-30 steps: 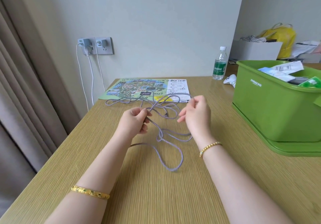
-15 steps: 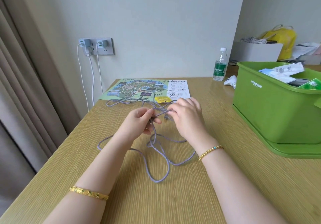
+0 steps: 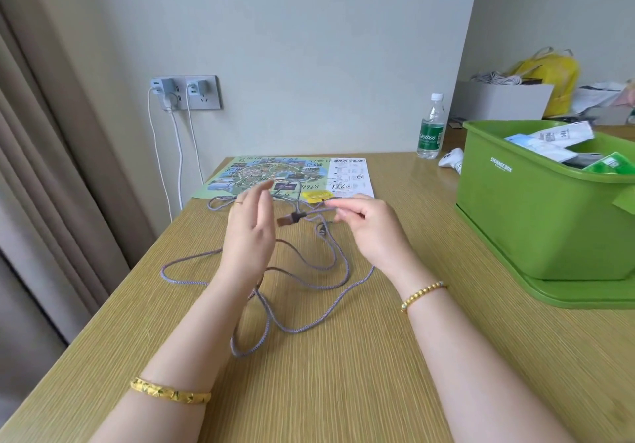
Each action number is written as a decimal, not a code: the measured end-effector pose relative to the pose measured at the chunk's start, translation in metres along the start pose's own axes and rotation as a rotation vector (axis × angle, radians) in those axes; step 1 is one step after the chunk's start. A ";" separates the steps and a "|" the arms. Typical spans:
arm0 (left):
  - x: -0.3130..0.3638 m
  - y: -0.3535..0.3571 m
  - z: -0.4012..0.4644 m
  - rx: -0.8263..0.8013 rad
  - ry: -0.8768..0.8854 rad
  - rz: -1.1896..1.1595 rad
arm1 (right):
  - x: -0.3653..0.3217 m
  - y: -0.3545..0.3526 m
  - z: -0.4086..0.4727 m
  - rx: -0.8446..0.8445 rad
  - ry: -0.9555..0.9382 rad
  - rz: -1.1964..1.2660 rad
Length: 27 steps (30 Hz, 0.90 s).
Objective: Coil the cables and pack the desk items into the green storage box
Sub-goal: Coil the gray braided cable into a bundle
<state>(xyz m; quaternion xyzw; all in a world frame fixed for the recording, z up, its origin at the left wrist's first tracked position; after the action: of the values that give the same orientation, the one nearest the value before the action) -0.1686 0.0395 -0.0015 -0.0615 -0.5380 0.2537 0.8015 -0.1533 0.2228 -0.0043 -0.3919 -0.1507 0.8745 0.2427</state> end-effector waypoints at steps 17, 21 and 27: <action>-0.025 0.016 0.003 -0.204 -0.359 -0.534 | 0.006 0.012 -0.006 0.048 0.358 1.152; -0.010 0.037 -0.010 -0.413 -0.297 -0.465 | 0.015 0.000 -0.007 0.131 0.385 1.233; 0.004 0.054 -0.009 -0.582 -0.409 -0.672 | 0.037 0.006 -0.015 0.126 0.518 0.991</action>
<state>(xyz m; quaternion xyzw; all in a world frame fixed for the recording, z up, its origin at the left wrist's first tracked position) -0.1776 0.0898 -0.0220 -0.0547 -0.7231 -0.1727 0.6665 -0.1654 0.2393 -0.0392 -0.6025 0.1686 0.7665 -0.1450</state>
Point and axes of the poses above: each hand's wrist, its own z-axis towards the middle knuckle, its own y-axis out of the palm, x = y × z, the point moved 9 cm from there along z, towards the middle knuckle, and after that the axes turned 13 degrees about -y, right-handed, at the moved point
